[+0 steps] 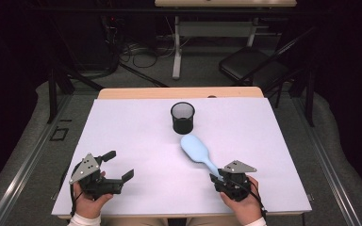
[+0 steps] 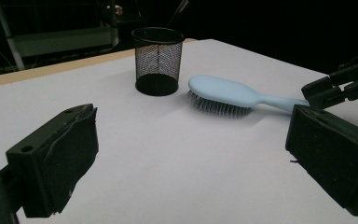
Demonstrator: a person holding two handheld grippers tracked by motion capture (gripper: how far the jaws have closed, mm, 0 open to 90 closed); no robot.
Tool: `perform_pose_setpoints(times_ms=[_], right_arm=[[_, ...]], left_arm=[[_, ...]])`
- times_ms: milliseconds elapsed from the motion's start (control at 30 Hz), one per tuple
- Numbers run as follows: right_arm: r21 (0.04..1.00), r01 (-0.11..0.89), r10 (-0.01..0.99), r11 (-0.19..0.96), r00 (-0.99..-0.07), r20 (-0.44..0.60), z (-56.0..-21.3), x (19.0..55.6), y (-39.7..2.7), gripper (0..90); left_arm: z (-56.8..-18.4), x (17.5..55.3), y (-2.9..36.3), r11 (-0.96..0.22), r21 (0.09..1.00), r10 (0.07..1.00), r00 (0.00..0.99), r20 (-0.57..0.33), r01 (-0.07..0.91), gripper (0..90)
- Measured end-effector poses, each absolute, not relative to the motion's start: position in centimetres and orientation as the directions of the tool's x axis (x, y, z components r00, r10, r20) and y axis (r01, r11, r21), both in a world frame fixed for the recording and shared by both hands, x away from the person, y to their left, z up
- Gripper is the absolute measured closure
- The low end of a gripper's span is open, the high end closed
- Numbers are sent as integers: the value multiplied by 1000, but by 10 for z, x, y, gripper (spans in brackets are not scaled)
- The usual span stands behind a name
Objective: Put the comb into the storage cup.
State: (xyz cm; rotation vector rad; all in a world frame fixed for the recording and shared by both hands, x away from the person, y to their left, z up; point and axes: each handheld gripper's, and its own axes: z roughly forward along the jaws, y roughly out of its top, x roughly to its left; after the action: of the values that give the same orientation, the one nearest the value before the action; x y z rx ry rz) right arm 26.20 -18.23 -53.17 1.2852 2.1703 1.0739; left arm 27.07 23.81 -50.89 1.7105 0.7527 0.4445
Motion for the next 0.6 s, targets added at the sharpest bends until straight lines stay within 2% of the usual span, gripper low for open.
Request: perform_pose_setpoints(times_ms=[500, 567, 600], right_arm=[[807, 507, 854, 304, -520, 5, -526, 262, -184, 423], [808, 508, 856, 300, -517, 8, -525, 263, -186, 384], [806, 514, 858, 293, -513, 14, -524, 263, -186, 330]], left_arm=[[-509, 271, 238, -137, 958, 687, 721, -92, 252, 24], [-509, 271, 238, -137, 958, 687, 721, -92, 252, 23], [-509, 271, 238, -137, 958, 687, 720, -92, 252, 23]])
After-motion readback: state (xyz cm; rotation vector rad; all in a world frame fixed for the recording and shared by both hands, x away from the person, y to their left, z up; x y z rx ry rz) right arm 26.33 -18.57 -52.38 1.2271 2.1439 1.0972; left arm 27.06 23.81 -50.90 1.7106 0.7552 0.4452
